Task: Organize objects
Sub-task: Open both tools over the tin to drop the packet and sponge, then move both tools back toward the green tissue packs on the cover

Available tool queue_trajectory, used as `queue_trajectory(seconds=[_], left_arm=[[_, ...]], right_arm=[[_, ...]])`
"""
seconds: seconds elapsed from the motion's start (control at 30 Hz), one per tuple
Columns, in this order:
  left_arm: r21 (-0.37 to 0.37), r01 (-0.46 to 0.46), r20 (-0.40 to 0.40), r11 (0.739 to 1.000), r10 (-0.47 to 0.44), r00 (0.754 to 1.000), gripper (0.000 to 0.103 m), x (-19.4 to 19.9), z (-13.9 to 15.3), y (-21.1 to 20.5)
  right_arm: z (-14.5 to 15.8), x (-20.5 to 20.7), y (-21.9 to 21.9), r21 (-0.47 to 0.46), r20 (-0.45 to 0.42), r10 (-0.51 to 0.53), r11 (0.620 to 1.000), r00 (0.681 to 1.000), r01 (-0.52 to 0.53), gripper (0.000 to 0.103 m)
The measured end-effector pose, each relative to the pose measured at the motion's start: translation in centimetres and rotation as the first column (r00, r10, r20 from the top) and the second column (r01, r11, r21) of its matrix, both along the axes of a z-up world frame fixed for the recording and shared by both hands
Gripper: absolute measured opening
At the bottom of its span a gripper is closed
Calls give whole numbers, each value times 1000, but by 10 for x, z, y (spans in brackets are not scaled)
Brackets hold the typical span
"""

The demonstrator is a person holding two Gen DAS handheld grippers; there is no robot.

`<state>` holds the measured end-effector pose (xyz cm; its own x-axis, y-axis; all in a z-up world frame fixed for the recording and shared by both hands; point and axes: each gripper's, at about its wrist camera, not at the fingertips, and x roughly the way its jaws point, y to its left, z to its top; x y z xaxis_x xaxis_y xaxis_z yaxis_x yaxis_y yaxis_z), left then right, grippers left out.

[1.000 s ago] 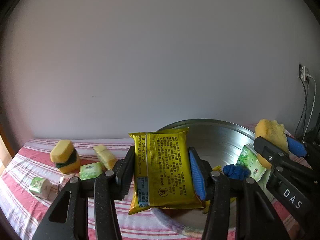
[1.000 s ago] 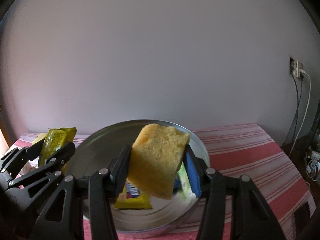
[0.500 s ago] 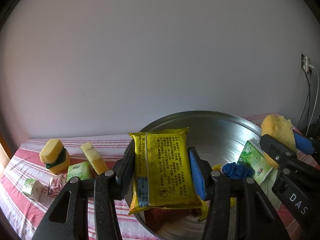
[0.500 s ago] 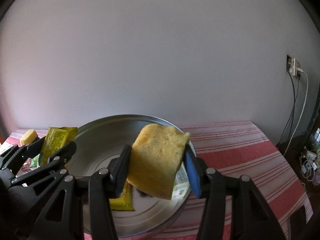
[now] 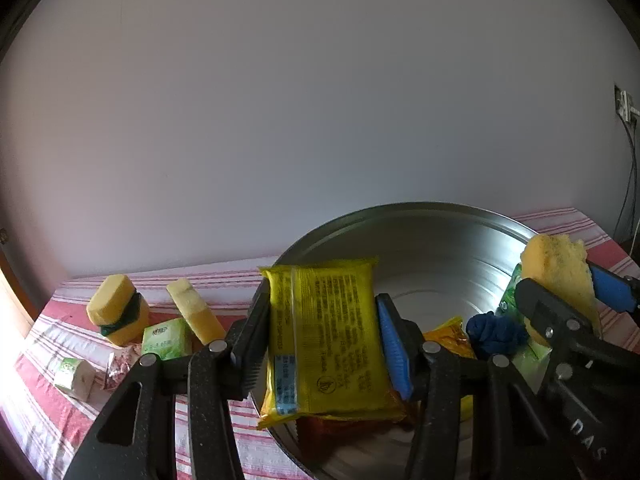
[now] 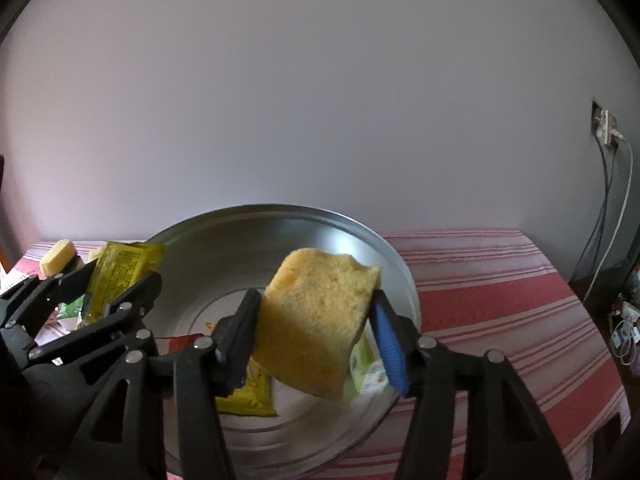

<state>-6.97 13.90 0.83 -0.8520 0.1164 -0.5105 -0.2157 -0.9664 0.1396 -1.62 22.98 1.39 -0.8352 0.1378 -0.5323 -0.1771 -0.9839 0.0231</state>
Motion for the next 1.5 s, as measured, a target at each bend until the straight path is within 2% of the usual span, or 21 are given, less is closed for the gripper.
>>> queue_trajectory(seconds=[0.07,0.13,0.23,0.4,0.5,0.87,1.13,1.33,1.5], left_arm=[[-1,-8,-9,1000,8,1000,58,1,2,-1],[4,-21,-17,1000,21,1000,70,2,5,-3],[15,-37,-27,999,37,999,78,3,8,-7],[12,-39,-26,999,39,999,78,4,10,-6],[17,-40,-21,999,41,999,78,5,10,-6],[32,-58,-21,998,59,998,83,8,9,-18],[52,-97,-16,994,98,995,83,11,8,-45],[50,-124,-37,991,126,991,83,17,9,-70],[57,-160,-25,985,162,987,83,14,5,-97]], right_arm=[[-5,0,8,-4,-8,-3,1000,1000,3,66],[-6,0,16,0,-24,-16,1000,1000,16,70],[-2,3,21,-21,-41,-28,999,999,28,75],[4,8,19,-39,-55,-42,998,998,40,78],[-4,3,35,-39,-56,-45,998,997,43,78],[-9,-3,33,-32,-60,-55,998,997,54,84],[-9,-1,26,-9,-98,-78,997,992,78,84],[-12,-2,12,-15,-87,-68,998,994,67,84],[-9,1,-5,3,-93,-61,998,994,61,84]])
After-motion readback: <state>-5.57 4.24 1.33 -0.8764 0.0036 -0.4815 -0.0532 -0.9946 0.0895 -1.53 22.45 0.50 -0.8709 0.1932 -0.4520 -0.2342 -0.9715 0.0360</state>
